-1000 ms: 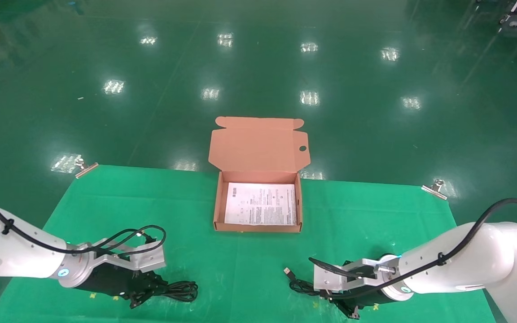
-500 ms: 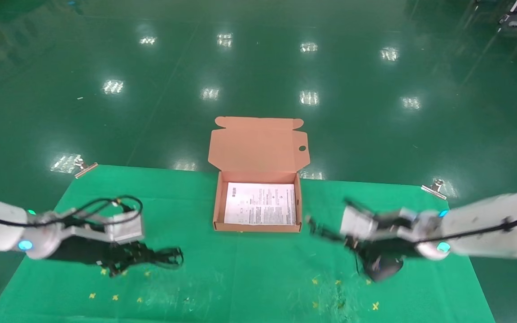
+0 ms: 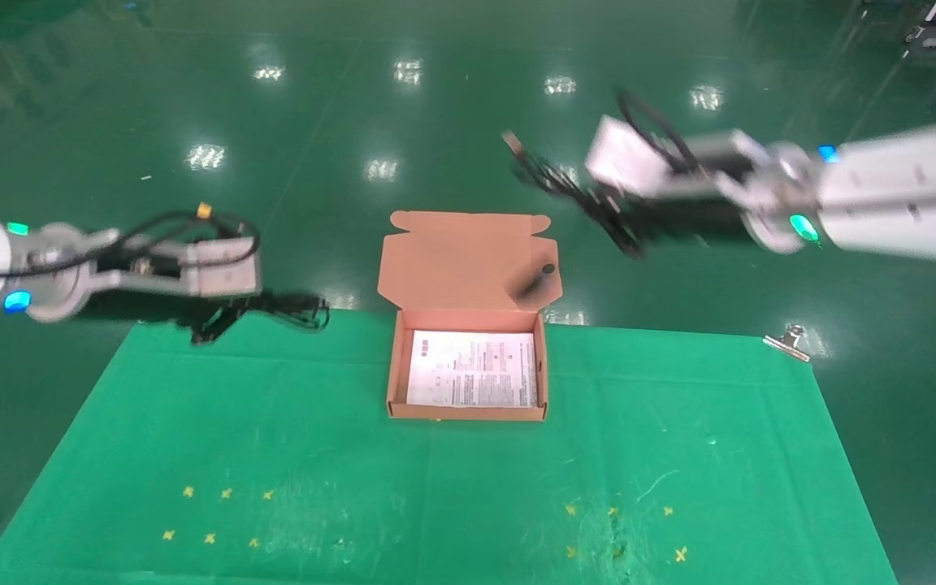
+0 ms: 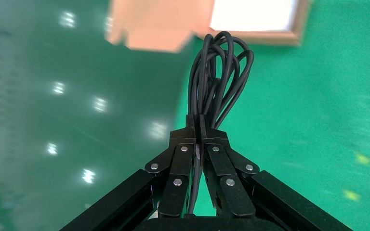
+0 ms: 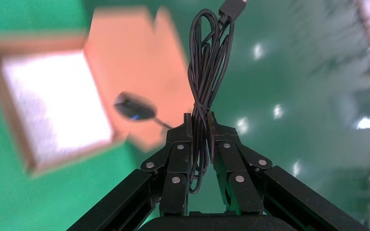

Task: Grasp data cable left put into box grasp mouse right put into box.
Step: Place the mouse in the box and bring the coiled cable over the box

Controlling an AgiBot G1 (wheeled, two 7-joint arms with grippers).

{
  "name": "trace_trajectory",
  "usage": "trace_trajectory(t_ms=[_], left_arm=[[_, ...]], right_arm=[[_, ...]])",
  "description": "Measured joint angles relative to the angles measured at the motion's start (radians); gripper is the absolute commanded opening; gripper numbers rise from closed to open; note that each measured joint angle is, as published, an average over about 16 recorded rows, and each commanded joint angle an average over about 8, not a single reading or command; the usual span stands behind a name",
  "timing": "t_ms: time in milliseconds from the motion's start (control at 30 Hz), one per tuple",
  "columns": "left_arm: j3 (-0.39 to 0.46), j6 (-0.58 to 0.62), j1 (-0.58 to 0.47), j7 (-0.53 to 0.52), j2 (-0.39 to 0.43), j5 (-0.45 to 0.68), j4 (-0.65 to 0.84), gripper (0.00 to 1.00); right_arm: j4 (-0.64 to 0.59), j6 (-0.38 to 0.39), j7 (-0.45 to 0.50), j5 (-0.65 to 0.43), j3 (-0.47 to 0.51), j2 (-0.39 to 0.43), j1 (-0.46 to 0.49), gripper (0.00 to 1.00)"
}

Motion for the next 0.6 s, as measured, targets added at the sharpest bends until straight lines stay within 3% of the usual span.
trace_trajectory(t_ms=[333,600], left_arm=[[0.0,-0.067,-0.111,-0.003,0.078,0.067,0.05,0.0],[0.004,-0.088,-0.15,0.0,0.099,0.098,0.094,0.0]], right_arm=[[-0.224,0.123,-0.133,0.043,0.008,-0.176,0.147,0.0],[-0.327,0.157,-0.198,0.069,-0.014,-0.231,0.186,0.0]])
